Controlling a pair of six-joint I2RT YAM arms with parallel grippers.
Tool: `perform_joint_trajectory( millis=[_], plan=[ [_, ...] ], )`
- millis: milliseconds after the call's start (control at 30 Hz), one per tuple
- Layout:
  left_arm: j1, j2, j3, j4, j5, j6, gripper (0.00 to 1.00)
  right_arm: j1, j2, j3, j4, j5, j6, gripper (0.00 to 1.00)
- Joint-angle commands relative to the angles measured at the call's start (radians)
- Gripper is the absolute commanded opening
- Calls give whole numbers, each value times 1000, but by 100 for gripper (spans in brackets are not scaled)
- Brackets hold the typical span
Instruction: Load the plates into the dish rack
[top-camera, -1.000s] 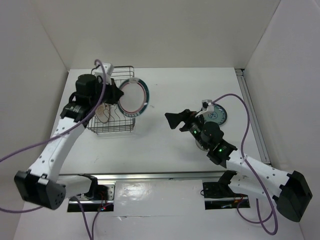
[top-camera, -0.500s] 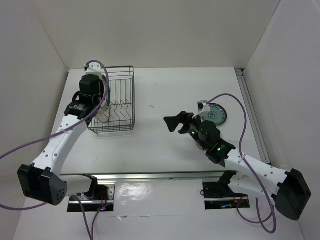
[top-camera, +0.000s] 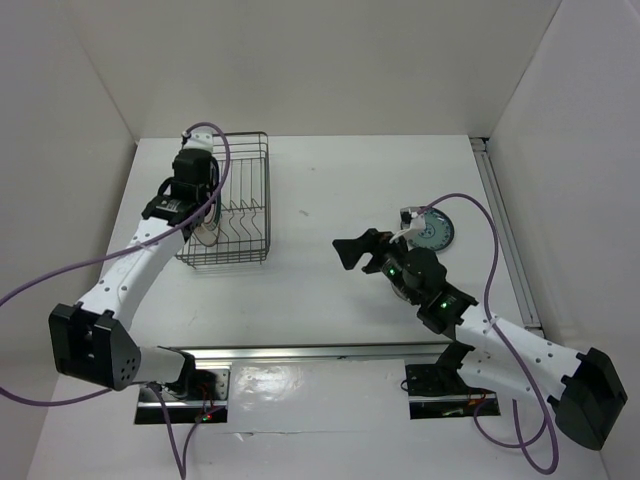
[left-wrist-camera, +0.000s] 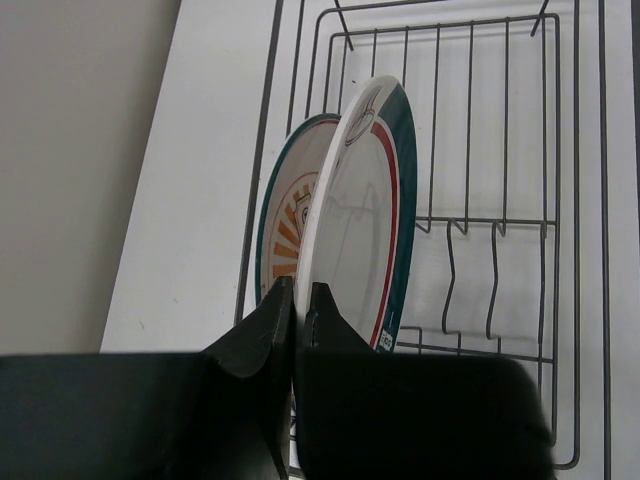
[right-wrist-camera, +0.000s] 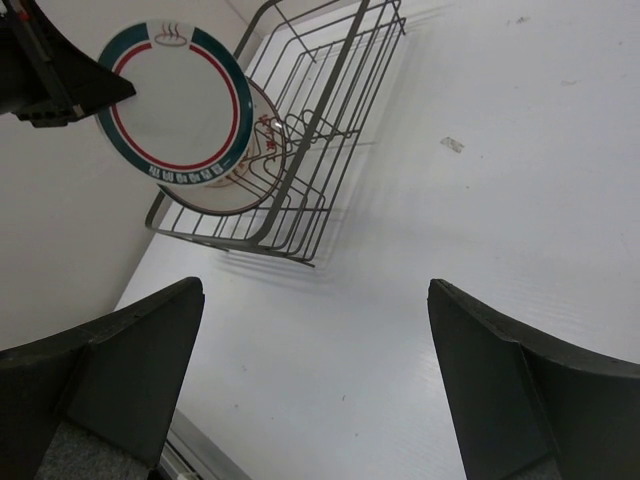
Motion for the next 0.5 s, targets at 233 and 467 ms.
perform_joint_trajectory(
  millis=[233, 467],
  plan=[
    [2, 67, 73, 20, 59, -57, 0, -11, -24, -14, 22, 7, -9, 100],
    [2, 130, 112, -25, 108, -77, 26, -11, -24, -5, -21, 62, 0, 100]
  ],
)
